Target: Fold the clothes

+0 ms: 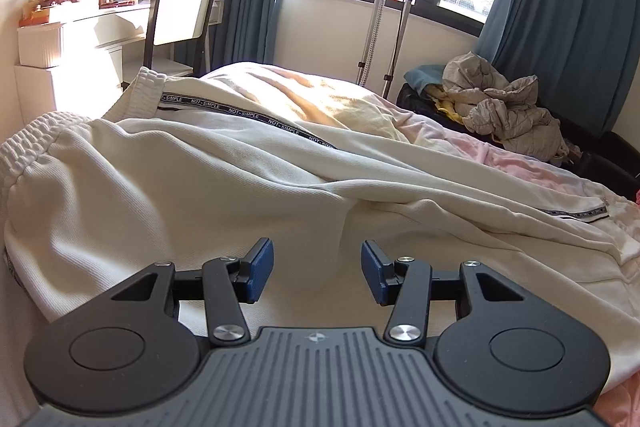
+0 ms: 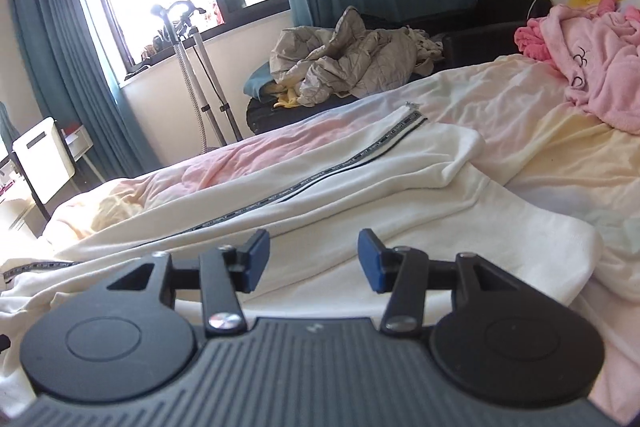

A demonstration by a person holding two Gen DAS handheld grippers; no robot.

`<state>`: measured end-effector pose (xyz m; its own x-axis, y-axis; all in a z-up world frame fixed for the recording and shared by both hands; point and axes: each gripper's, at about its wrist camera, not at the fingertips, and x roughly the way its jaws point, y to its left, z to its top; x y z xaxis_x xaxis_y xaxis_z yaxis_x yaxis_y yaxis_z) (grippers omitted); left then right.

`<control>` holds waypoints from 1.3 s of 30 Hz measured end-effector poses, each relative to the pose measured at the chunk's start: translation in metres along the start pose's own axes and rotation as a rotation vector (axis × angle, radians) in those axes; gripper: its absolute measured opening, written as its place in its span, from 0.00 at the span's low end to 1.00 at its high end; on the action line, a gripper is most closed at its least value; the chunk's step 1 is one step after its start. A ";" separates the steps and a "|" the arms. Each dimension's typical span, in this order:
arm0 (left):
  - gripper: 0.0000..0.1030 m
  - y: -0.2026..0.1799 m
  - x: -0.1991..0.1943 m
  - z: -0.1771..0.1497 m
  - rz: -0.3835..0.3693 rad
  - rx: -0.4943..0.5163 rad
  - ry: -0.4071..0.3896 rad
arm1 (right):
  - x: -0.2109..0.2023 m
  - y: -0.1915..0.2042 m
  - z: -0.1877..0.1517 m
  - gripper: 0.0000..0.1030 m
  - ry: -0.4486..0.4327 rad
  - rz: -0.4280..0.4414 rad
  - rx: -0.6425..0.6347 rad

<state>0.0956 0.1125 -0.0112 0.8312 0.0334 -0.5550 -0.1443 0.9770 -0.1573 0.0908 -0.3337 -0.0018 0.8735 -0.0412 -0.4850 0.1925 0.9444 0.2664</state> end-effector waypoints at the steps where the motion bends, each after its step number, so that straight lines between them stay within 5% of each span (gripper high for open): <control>1: 0.52 0.004 -0.005 0.000 0.009 -0.007 0.002 | -0.005 0.003 -0.005 0.52 0.001 -0.010 -0.021; 8: 0.65 0.035 -0.046 0.011 0.042 -0.083 -0.024 | -0.023 -0.011 -0.018 0.58 0.012 0.013 0.062; 10: 0.77 0.041 -0.057 0.016 0.062 -0.089 -0.042 | -0.026 -0.015 -0.018 0.61 0.003 0.014 0.086; 16: 0.86 0.057 -0.072 0.031 0.119 -0.100 -0.047 | -0.024 -0.021 -0.029 0.63 0.008 -0.073 0.084; 25: 0.90 0.086 -0.079 0.039 0.134 -0.231 -0.031 | -0.022 -0.030 -0.035 0.74 -0.017 -0.099 0.094; 39: 0.91 0.142 -0.070 0.031 0.196 -0.516 0.031 | -0.012 -0.071 -0.035 0.81 0.042 -0.067 0.399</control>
<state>0.0336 0.2553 0.0308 0.7472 0.1909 -0.6366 -0.5460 0.7224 -0.4243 0.0507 -0.3885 -0.0440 0.8357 -0.0769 -0.5438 0.4139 0.7391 0.5315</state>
